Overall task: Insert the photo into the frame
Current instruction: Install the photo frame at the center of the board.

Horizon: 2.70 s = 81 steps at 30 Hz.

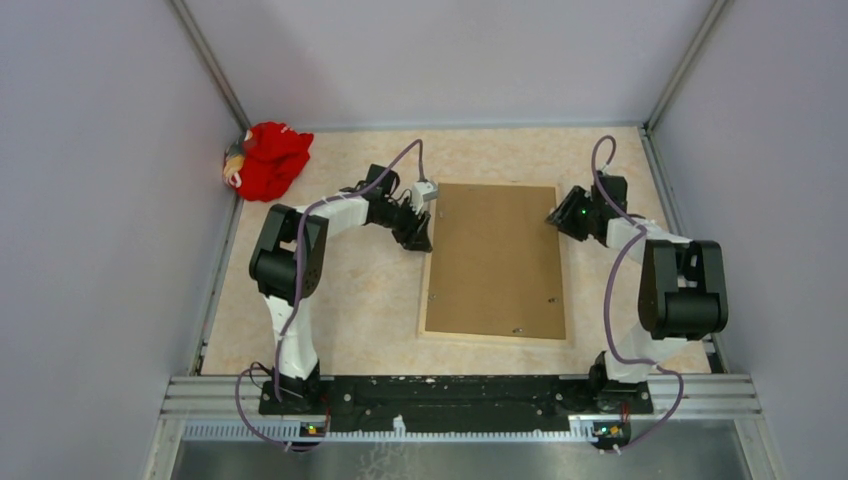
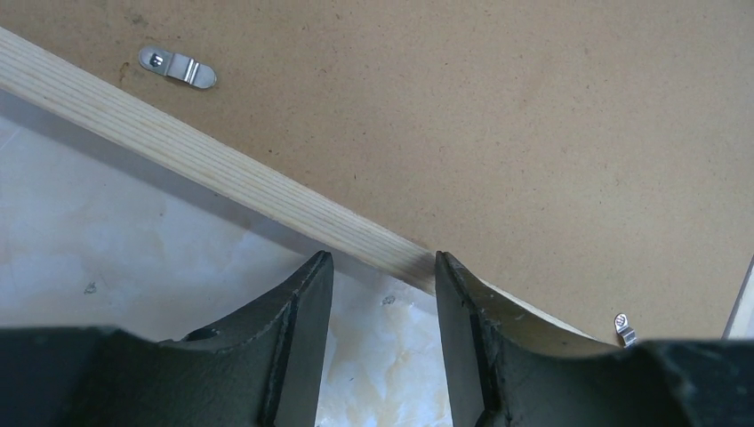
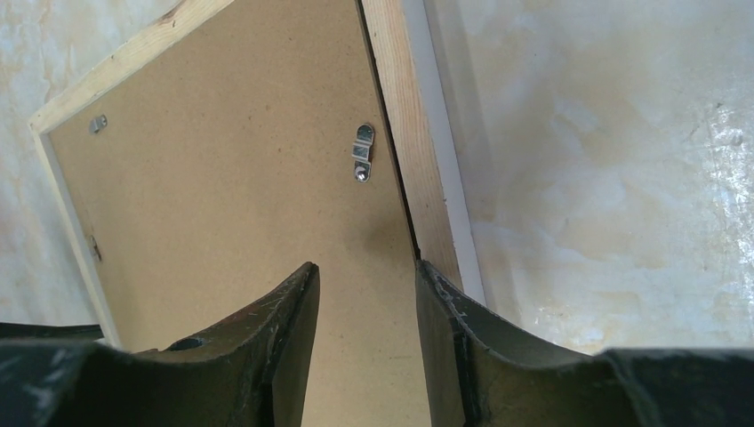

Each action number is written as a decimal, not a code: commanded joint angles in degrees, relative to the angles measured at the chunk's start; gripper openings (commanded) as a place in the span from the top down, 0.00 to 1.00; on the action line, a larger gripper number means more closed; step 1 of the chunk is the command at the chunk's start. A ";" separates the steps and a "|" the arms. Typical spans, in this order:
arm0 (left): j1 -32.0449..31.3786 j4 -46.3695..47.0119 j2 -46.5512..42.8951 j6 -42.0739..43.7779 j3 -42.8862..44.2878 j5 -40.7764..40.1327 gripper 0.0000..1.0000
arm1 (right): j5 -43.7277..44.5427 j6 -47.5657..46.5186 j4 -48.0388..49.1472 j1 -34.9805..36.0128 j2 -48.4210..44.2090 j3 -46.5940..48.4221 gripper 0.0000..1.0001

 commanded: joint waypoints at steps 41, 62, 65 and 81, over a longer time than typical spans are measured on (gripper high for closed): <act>1.53 -9.00 -7.22 -6.49 -6.95 6.43 0.49 | 0.01 21.56 28.40 45.78 -6.07 -16.50 0.61; 0.13 -6.97 -3.43 -9.49 -6.98 6.46 0.66 | 2.89 27.30 31.93 50.45 0.94 -16.97 0.64; 0.08 -6.88 -3.38 -9.48 -7.15 6.38 0.68 | 3.30 26.91 30.80 50.77 1.74 -16.25 0.64; 0.03 -7.38 -3.03 -8.78 -7.07 6.10 0.73 | 6.00 27.47 30.32 52.55 4.23 -16.16 0.63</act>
